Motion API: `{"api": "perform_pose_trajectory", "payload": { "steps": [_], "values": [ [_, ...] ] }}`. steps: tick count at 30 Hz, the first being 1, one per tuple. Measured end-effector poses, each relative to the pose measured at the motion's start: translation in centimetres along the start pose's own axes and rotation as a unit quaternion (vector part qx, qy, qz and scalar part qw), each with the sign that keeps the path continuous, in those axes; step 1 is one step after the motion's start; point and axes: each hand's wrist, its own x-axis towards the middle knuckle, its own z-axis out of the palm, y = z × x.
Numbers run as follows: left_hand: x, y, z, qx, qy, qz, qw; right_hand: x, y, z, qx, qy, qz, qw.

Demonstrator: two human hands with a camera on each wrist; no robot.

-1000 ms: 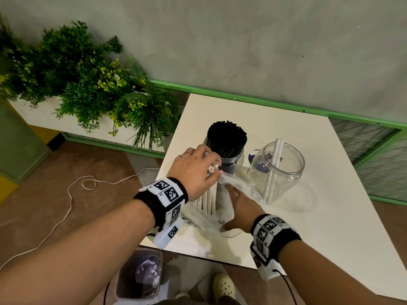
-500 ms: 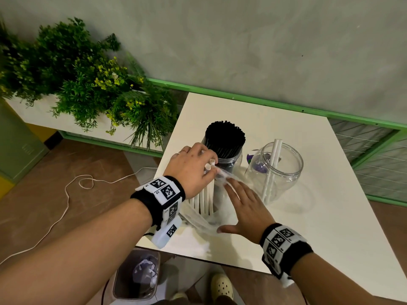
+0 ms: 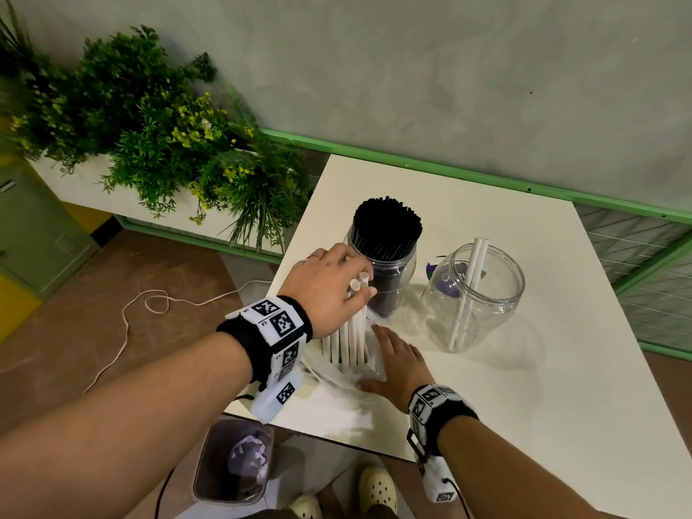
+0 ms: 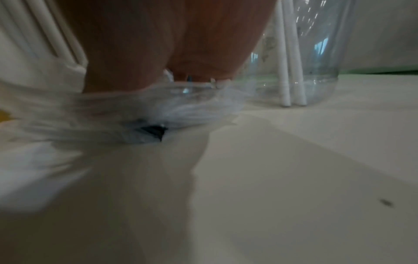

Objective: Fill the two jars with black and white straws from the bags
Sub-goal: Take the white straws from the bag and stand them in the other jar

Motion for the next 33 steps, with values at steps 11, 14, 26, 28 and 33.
{"api": "perform_pose_trajectory", "payload": {
  "steps": [11,14,26,28,33],
  "values": [
    [0.0,-0.3,0.1,0.006,0.016,0.006,1.0,-2.5,-2.0,-2.6,-0.18,0.182,0.029,0.966],
    [0.0,-0.2,0.1,0.01,0.011,0.006,1.0,-1.8,-2.6,-2.7,-0.096,0.067,0.062,0.991],
    [-0.1,0.0,0.1,0.013,0.006,-0.002,1.0,0.5,-1.2,-4.1,-0.029,0.011,0.094,0.995],
    [-0.1,-0.1,0.2,0.012,0.011,-0.009,1.0,0.4,-0.4,-4.3,-0.07,-0.015,0.082,0.994],
    [-0.2,-0.2,0.2,0.008,0.007,-0.016,1.0,-0.4,1.1,-4.0,-0.116,-0.042,0.054,0.991]
  ]
}}
